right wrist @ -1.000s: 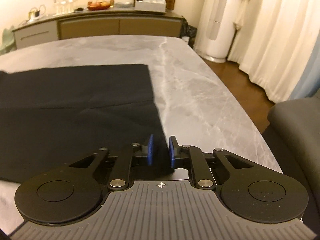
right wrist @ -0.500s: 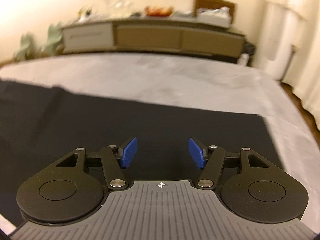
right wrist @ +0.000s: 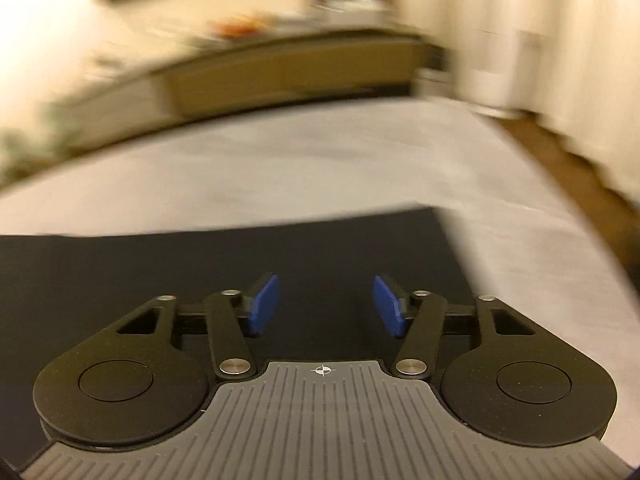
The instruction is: Fold clothes
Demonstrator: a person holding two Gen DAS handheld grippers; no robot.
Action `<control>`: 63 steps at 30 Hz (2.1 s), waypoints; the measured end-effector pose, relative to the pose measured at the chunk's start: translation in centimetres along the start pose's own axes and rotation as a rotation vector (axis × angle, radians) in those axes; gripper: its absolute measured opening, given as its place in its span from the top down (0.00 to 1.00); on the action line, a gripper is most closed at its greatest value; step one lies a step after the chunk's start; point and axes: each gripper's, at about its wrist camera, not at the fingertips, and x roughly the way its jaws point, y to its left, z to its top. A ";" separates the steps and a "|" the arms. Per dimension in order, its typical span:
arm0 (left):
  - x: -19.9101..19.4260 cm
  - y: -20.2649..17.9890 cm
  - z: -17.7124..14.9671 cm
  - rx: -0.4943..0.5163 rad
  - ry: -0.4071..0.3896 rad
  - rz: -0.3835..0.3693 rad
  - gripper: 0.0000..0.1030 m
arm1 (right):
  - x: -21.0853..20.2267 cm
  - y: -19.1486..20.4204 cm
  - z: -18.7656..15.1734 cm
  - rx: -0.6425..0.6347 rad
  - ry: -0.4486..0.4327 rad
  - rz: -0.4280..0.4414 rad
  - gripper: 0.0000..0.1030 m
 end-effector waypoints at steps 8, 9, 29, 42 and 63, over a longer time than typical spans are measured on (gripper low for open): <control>1.1 -1.3 -4.4 -0.008 0.076 0.146 0.49 | 1.1 -1.6 -3.8 -0.140 0.081 -0.093 0.14; 0.5 -1.1 -4.7 -0.044 0.075 0.159 0.46 | 0.9 -3.0 -4.0 -0.102 0.070 -0.121 0.16; -10.5 -26.7 -8.0 0.089 -0.027 -0.271 0.39 | -6.3 -6.9 -9.2 -0.044 -0.032 -0.090 0.75; -8.7 -68.3 -8.9 0.702 0.152 -0.543 0.25 | -7.7 0.7 -10.8 -0.534 -0.187 -0.318 0.97; -1.4 -44.7 -9.9 0.126 0.240 -0.571 0.73 | -10.4 -2.3 -6.7 -0.285 -0.098 0.230 0.59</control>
